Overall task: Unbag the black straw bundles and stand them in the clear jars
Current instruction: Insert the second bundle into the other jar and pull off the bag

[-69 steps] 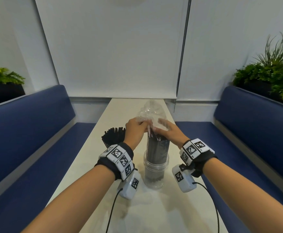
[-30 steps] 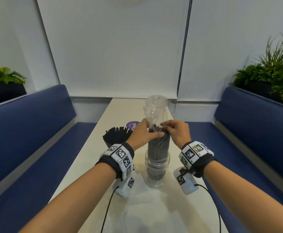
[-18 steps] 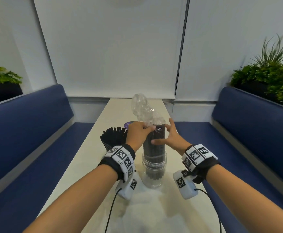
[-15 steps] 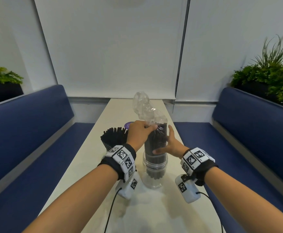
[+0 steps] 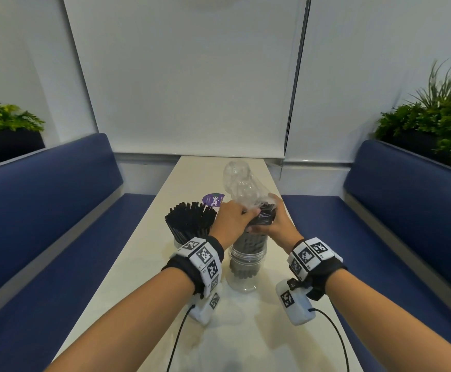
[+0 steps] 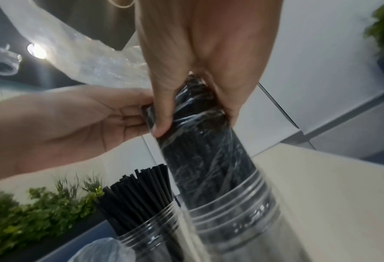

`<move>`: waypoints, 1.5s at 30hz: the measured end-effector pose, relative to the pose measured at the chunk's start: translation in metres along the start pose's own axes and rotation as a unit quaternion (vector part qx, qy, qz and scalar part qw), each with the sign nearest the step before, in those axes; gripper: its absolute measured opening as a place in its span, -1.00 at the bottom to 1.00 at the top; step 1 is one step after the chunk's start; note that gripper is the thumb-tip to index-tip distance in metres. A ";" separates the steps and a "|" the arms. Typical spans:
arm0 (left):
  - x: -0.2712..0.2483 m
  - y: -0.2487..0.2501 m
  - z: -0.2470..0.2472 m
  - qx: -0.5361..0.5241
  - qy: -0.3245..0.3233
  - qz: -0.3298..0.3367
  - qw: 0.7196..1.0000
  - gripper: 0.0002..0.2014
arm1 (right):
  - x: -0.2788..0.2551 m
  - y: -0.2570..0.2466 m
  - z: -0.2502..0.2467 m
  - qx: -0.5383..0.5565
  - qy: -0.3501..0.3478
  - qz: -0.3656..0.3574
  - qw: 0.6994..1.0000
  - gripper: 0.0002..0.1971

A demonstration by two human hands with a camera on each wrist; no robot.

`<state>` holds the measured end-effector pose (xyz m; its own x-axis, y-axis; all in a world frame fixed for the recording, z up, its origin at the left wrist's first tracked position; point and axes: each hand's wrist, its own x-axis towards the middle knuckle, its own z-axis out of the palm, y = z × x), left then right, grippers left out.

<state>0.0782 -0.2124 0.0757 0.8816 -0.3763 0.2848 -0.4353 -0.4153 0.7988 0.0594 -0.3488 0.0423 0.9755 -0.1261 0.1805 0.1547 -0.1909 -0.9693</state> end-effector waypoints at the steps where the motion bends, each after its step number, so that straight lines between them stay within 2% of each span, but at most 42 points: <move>1: 0.001 0.001 -0.001 0.004 0.000 -0.005 1.000 -0.65 | 0.000 -0.004 -0.001 0.003 -0.012 0.000 1.000 -0.04; 4: 0.005 0.004 -0.007 -0.017 0.022 -0.001 1.000 -0.70 | 0.001 -0.014 -0.005 -0.024 0.001 0.014 1.000 -0.10; 11: 0.017 0.004 -0.016 -0.100 0.048 -0.006 0.994 -0.76 | 0.003 -0.016 -0.010 -0.140 0.070 -0.059 0.986 -0.72; 15: 0.020 0.003 -0.018 -0.144 0.061 -0.011 0.988 -0.85 | 0.008 -0.018 -0.010 -0.160 0.111 -0.085 0.977 -0.80; 17: 0.019 0.002 -0.018 -0.110 0.037 -0.018 0.993 -0.68 | 0.009 -0.018 -0.007 -0.153 0.111 -0.083 0.978 -0.84; 19: 0.017 -0.002 -0.019 -0.075 -0.021 -0.035 0.996 -0.54 | 0.009 -0.017 -0.005 -0.152 0.104 -0.082 0.979 -0.89; 21: 0.014 -0.007 -0.019 -0.063 -0.059 -0.038 0.996 -0.68 | 0.008 -0.019 -0.003 -0.168 0.089 -0.081 0.978 -0.90; 23: 0.010 -0.006 -0.022 -0.055 -0.024 -0.037 0.998 -0.86 | 0.006 -0.022 -0.001 -0.161 0.067 -0.070 0.982 -0.83; 24: 0.010 -0.006 -0.023 -0.038 0.003 -0.030 0.999 -0.89 | 0.006 -0.022 0.000 -0.139 0.054 -0.062 0.987 -0.72; 28: 0.013 -0.008 -0.022 0.070 0.047 -0.013 0.996 -0.81 | 0.000 -0.015 0.006 -0.046 0.000 0.020 0.999 -0.01; 31: 0.014 -0.006 -0.022 0.036 0.080 -0.013 0.996 -0.71 | -0.006 -0.005 0.013 -0.089 -0.038 0.070 0.993 0.26; 33: 0.016 -0.002 -0.023 0.038 0.089 -0.017 0.995 -0.60 | -0.006 0.008 0.016 -0.164 -0.062 0.113 0.978 0.27; 35: 0.017 0.002 -0.025 0.064 0.086 -0.021 0.994 -0.52 | -0.006 0.016 0.018 -0.222 -0.043 0.148 0.963 0.27; 37: 0.018 0.006 -0.025 0.091 0.078 -0.026 0.992 -0.50 | -0.006 0.019 0.018 -0.212 -0.015 0.139 0.967 0.27; 40: 0.019 0.008 -0.023 0.098 0.082 -0.018 0.992 -0.58 | -0.004 0.018 0.017 -0.177 0.007 0.089 0.980 0.20; 45: 0.023 0.001 -0.017 0.136 0.079 -0.022 0.987 -0.60 | -0.001 0.018 0.015 -0.106 0.023 0.060 0.992 0.21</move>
<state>0.1017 -0.2076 0.0918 0.9090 -0.2275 0.3492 -0.4094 -0.6440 0.6463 0.0640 -0.3377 0.0218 0.9758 -0.2039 0.0791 -0.0025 -0.3723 -0.9281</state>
